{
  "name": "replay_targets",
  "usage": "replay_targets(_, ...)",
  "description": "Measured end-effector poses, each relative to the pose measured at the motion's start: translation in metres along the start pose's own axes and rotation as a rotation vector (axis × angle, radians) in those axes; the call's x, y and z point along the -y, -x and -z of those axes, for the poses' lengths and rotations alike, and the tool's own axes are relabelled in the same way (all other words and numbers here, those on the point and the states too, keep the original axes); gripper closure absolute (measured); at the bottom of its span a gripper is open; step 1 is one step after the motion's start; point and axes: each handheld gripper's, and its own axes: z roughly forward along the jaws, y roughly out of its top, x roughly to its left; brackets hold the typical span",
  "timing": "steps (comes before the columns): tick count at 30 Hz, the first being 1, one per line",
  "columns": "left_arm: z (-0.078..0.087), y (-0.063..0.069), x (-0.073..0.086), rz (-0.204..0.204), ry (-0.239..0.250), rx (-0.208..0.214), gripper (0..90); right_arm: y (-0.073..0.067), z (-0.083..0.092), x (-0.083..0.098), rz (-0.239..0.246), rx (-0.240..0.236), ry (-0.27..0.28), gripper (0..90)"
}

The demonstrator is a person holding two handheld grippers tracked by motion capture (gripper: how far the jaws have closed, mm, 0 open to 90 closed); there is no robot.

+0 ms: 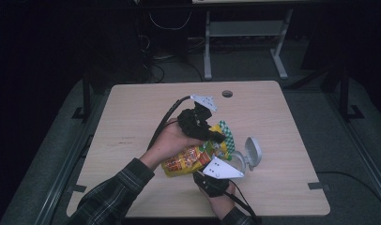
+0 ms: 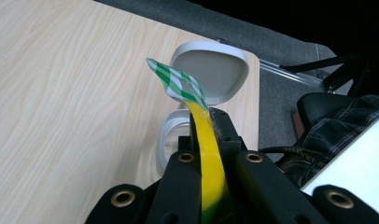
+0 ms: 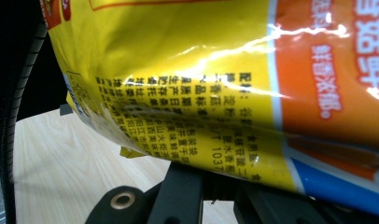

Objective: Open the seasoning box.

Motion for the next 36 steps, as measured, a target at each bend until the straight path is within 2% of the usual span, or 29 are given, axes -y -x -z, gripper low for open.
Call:
replay_targets(6,-0.003,-0.001,-0.004,-0.002,-0.019,0.000,90.0,0.002,0.000,0.000,-0.002,0.002,0.010,90.0)
replay_targets(9,-0.004,0.000,-0.007,0.010,-0.034,0.000,90.0,0.001,0.001,-0.001,-0.005,-0.003,0.013,90.0)
replay_targets(20,-0.008,0.005,-0.017,-0.019,-0.077,-0.018,90.0,0.002,0.003,-0.003,-0.007,0.000,0.042,90.0)
replay_targets(36,-0.015,0.003,-0.029,-0.025,-0.140,-0.041,90.0,0.006,0.003,-0.006,-0.025,-0.009,0.064,90.0)
